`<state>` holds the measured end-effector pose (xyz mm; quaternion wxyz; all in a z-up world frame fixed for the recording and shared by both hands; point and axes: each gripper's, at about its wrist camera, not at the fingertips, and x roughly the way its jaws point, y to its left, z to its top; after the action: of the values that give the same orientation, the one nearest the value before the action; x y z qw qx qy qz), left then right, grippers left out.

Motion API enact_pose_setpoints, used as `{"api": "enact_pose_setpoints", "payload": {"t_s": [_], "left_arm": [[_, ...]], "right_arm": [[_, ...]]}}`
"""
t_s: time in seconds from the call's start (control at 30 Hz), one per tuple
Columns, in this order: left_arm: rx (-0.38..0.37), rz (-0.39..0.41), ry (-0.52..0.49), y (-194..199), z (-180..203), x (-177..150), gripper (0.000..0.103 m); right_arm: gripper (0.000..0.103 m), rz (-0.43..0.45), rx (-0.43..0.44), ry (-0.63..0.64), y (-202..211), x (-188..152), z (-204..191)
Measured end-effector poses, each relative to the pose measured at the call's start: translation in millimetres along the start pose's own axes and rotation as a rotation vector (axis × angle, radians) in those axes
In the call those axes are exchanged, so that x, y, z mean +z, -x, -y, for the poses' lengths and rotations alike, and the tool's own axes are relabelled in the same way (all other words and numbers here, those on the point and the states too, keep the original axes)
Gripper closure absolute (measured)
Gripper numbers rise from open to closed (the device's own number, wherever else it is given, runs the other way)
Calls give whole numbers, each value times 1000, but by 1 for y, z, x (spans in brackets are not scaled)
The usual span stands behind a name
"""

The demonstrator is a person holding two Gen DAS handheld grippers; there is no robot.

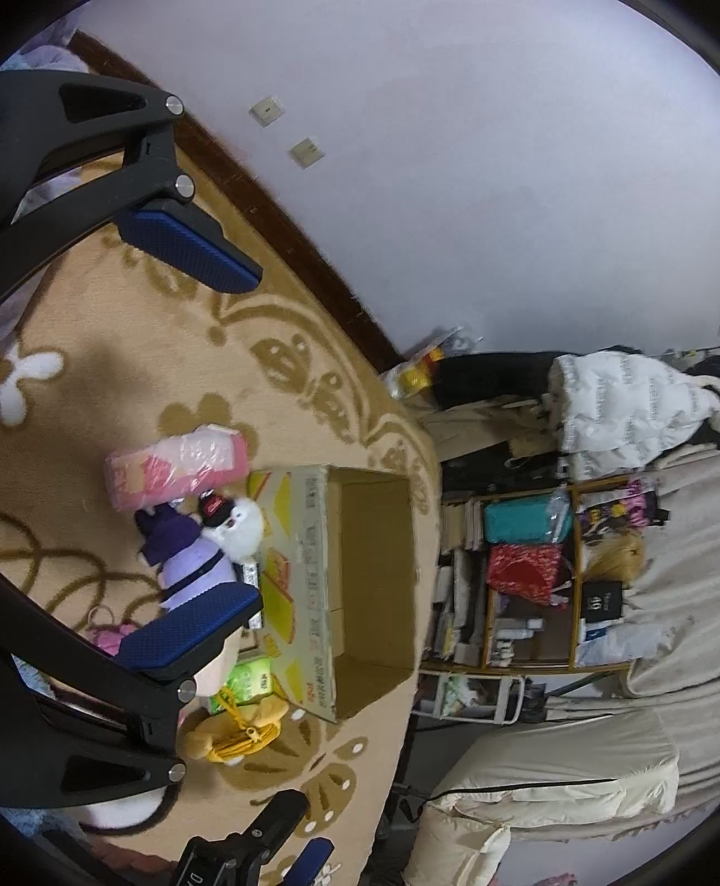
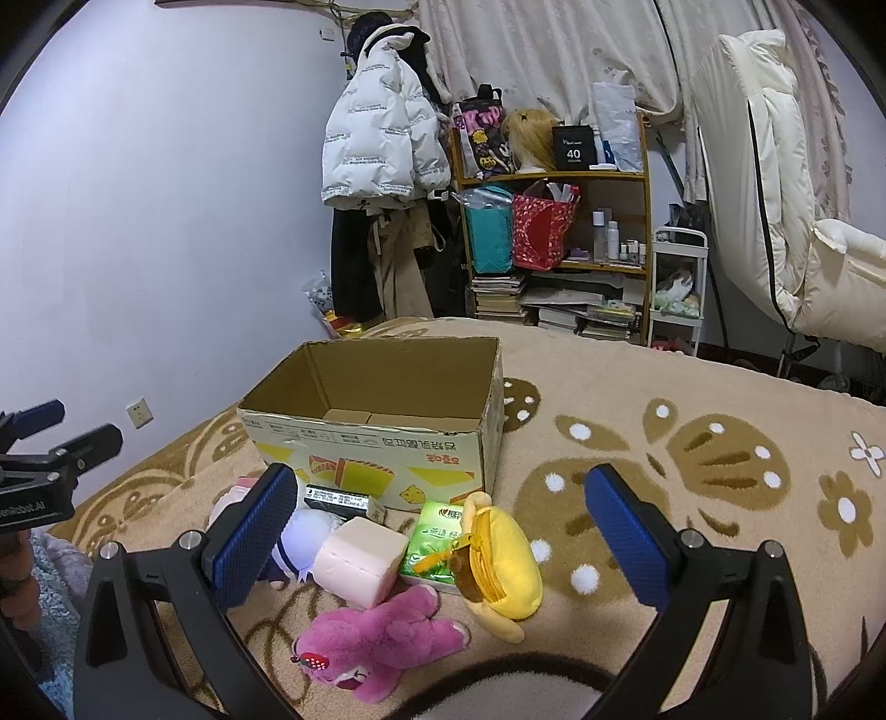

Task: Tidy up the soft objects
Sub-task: 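Lower left tool onto pink tube while right tool lowers onto yellow plush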

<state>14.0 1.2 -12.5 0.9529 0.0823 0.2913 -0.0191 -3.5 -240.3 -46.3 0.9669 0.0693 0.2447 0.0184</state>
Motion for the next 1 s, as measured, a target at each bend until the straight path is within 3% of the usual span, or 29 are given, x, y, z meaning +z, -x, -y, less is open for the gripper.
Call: {"api": "enact_pose_setpoints", "payload": {"t_s": [0.1, 0.4, 0.63, 1.0], "left_arm": [[-24, -41, 13, -8, -2, 2, 0], [30, -72, -22, -25, 2, 17, 0], [18, -115, 5, -42, -2, 28, 0], [36, -175, 14, -78, 1, 37, 0]], "right_arm": [[0, 1, 2, 3, 0, 2, -1], [0, -15, 8, 5, -10, -5, 8], [0, -31, 15, -2, -16, -12, 11], [0, -146, -15, 5, -46, 2, 19]]}}
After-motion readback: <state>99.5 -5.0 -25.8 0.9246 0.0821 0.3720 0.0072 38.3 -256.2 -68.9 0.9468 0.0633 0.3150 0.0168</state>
